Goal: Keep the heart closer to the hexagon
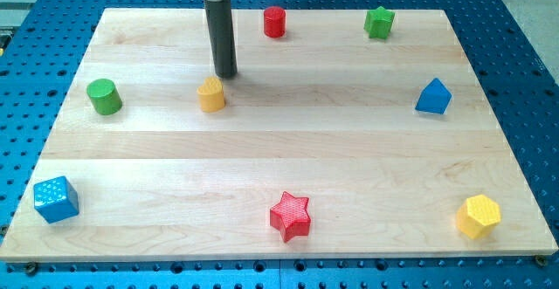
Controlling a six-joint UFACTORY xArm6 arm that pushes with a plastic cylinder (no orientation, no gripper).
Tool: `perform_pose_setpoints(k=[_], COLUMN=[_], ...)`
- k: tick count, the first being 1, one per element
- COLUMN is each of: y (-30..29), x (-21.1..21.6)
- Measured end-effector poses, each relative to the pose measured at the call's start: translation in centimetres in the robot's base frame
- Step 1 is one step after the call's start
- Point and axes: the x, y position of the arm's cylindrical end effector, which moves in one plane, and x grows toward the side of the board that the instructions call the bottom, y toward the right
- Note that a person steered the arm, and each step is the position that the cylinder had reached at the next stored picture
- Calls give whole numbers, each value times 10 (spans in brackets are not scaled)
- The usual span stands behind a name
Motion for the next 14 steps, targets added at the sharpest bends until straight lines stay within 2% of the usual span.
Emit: perform_pose_setpoints(k=[1,2,3,4,5,6,7,8,9,10,11,12,14], y=[-30,16,51,-15,17,92,76,110,183,216,173,173,173], x=[25,89,127,125,162,170,131,125,149,173,142,111,97])
